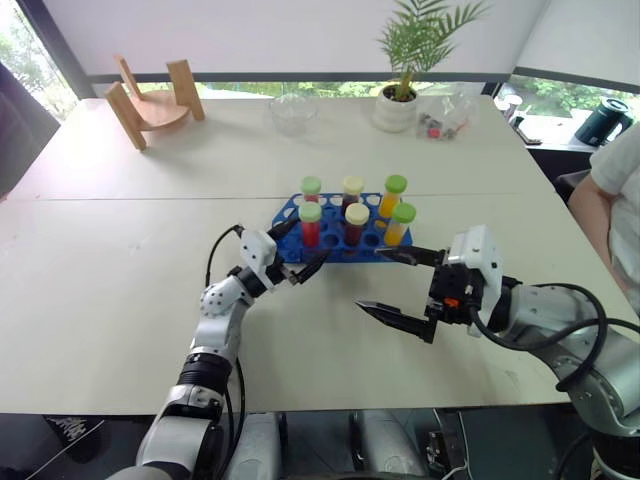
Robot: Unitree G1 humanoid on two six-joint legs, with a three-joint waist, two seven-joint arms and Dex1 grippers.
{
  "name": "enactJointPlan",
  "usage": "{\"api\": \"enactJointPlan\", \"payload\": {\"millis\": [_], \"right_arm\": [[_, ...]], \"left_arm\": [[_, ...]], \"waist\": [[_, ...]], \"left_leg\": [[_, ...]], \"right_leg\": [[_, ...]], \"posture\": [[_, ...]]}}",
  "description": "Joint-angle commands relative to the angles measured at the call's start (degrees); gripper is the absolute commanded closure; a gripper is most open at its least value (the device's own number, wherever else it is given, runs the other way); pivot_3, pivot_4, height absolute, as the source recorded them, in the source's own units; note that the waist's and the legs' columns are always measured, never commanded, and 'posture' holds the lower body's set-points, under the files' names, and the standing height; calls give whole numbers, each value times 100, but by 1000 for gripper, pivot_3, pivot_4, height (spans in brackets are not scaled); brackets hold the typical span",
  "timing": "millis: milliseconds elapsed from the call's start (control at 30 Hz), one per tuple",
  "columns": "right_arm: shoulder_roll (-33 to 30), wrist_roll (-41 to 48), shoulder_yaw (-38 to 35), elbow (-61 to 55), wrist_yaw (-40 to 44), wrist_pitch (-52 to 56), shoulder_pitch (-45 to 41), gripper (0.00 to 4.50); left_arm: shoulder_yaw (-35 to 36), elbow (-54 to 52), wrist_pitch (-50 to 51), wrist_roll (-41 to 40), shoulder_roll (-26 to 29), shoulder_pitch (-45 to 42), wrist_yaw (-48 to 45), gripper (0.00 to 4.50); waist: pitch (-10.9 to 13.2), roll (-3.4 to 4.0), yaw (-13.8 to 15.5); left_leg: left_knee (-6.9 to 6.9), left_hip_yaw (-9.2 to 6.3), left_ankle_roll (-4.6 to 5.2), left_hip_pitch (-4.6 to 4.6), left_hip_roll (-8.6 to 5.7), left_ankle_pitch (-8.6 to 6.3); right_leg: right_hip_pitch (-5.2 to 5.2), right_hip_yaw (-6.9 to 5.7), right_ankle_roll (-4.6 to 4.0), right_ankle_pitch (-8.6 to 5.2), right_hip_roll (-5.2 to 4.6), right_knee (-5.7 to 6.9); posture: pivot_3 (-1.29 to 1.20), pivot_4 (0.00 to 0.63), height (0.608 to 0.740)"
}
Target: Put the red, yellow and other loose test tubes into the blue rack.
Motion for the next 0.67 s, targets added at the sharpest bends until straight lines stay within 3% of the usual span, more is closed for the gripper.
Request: {"api": "enactJointPlan", "payload": {"millis": [33,200,400,667], "right_arm": [[-29,105,-79,-176,37,-25,-71,0],[-21,43,-168,49,85,-89,12,0],[-93,7,-552,404,125,-139,92,0],[-352,13,-946,658,403,-167,280,0]], "left_arm": [[115,-890,428,-152,437,296,-55,26],[345,-2392,1755,-733,1447,830,-342,26],[1162,-4490,3852,-1887,3174,2081,-591,26],[2404,-6092,5242,-3092,3733,3547,-260,26]], "waist": [[0,0,-8],[2,-2,2],[4,1,-13],[7,-3,12]], "left_leg": [[-2,0,0,-1,0,0],[-6,1,0,-4,2,0],[-11,9,0,-2,6,0],[-8,13,0,-7,6,0]], "right_leg": [[-2,0,0,0,0,0],[-7,-1,-1,0,-3,-2],[-10,1,-20,-11,-13,-2],[-8,1,-25,-15,-19,-17]], "posture": [[0,150,740],[0,150,740],[0,150,740],[0,150,740]]}}
